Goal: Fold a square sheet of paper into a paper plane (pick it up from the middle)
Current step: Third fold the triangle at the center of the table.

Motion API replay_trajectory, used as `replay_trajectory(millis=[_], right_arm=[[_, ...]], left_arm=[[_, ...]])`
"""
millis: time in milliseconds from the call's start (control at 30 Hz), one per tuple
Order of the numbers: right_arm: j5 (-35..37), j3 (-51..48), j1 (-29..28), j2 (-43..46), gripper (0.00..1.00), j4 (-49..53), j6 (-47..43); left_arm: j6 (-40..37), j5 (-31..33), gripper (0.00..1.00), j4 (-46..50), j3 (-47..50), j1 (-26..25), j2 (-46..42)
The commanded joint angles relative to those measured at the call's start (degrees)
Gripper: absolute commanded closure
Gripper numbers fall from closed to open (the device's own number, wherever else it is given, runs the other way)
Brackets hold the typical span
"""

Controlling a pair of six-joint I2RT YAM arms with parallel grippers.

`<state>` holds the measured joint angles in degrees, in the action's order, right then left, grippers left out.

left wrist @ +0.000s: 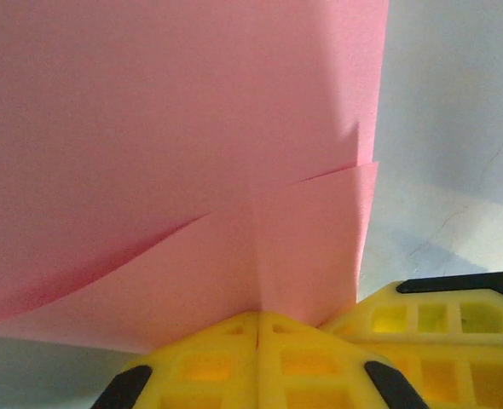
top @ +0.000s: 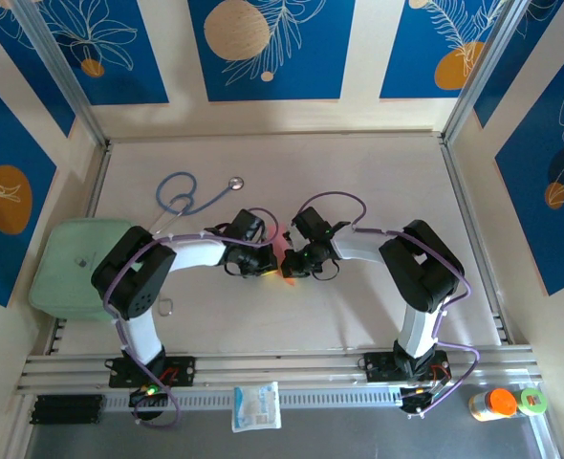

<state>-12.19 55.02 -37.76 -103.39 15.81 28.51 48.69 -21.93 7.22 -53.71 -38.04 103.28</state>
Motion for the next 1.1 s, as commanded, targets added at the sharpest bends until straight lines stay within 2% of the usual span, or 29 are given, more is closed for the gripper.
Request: replay_trajectory(millis=[0,167,667,867,1067], right_arm=[[4.8,-1.0,-0.3,-3.0,0.97,5.6,-1.5],[6.5,-1.9,-0.1,-2.9,0.97,7.0,-3.1],[6.6,-2.3,0.9,-2.9,0.97,7.2,-3.7],[5.2,-1.8,0.8,-2.7,0.97,6.4,-2.5],[4.0,-1.4,0.8,-2.7,0.97,5.9,-1.3]], left_arm=[[-2.0,4.4,0.93,4.7,-0.9,0.3,2.5],[-3.8,5.8,0.93,6.4,-1.4,2.2,2.6],[-10.8,5.6,0.92,10.0,-0.8,13.9,0.0],[-11.3,4.4,0.92,12.1,-3.0,13.3,-5.5],[-8.2,2.9,0.91,10.1,-2.3,8.9,-9.5]])
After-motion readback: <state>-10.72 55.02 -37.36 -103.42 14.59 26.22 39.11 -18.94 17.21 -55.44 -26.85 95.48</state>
